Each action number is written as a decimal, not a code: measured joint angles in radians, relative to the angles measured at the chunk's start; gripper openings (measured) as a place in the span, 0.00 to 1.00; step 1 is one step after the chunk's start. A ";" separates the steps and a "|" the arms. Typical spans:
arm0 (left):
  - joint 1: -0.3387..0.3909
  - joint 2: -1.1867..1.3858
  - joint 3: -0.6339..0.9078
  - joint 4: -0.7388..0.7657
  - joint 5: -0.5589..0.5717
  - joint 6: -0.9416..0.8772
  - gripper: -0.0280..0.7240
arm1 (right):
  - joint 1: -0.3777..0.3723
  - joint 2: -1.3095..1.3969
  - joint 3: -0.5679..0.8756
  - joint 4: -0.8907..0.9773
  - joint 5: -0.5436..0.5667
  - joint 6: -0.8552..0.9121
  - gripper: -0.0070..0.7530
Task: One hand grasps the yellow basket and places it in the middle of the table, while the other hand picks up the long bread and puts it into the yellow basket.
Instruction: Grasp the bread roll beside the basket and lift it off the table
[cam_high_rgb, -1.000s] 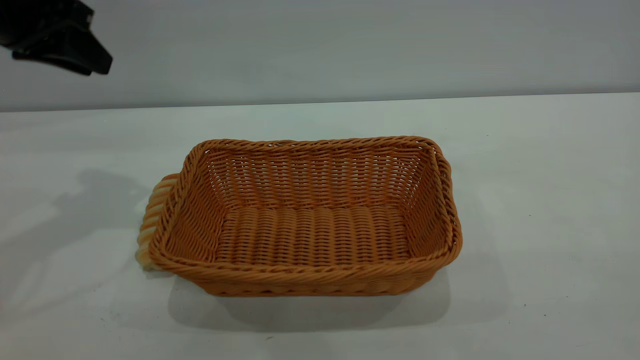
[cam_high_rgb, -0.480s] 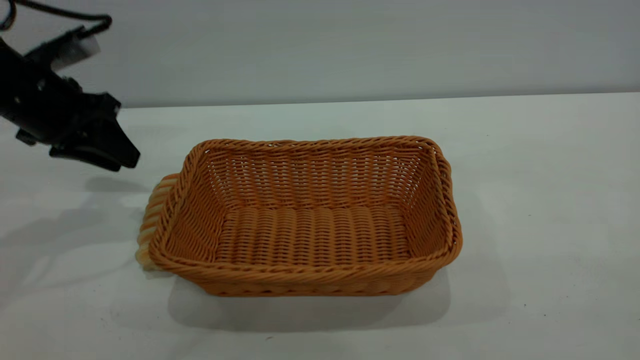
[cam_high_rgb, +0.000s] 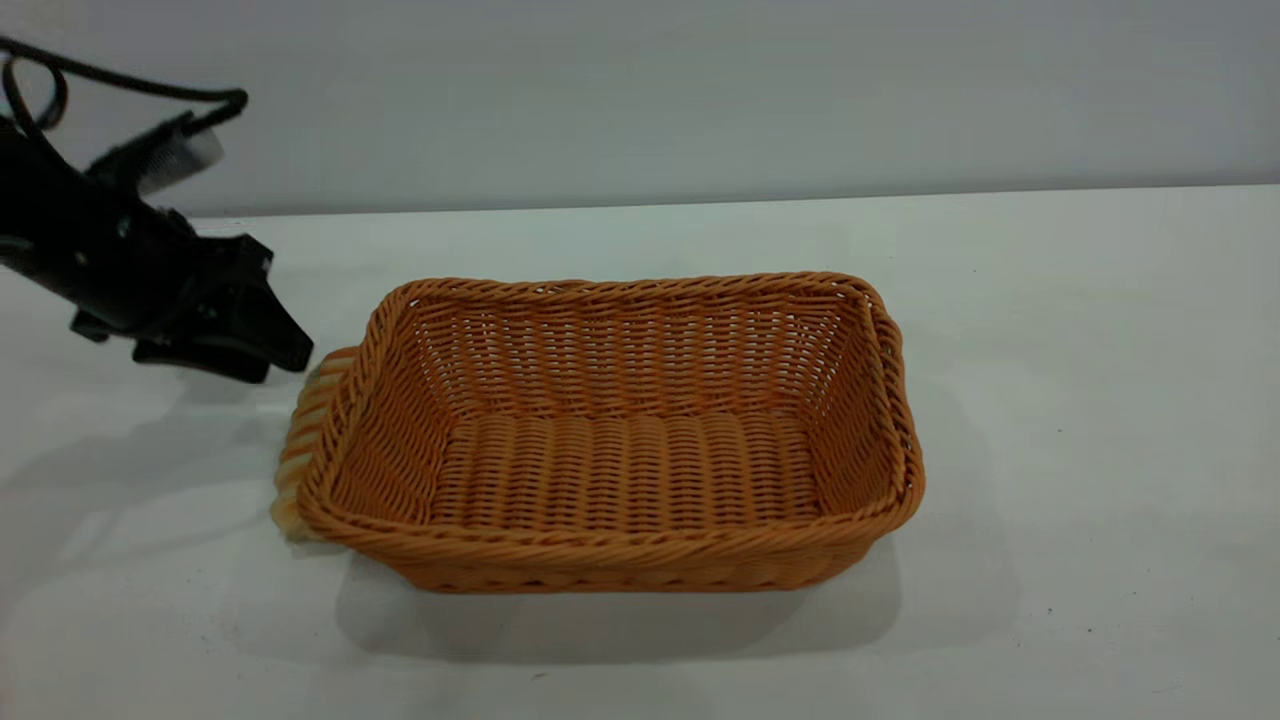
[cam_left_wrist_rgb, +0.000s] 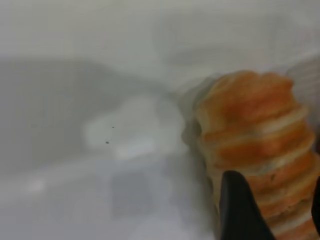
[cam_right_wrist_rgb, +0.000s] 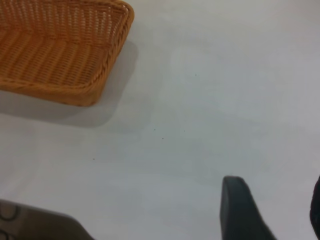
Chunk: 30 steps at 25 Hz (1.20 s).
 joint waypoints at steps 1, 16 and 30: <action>0.000 0.010 -0.001 -0.016 0.002 0.013 0.58 | 0.000 0.000 0.000 0.000 0.000 0.001 0.51; 0.000 0.104 -0.011 -0.150 0.004 0.126 0.58 | 0.000 0.000 0.001 0.002 0.000 0.008 0.41; 0.000 0.124 -0.055 -0.156 0.102 0.138 0.09 | 0.000 0.000 0.001 0.002 0.002 0.015 0.41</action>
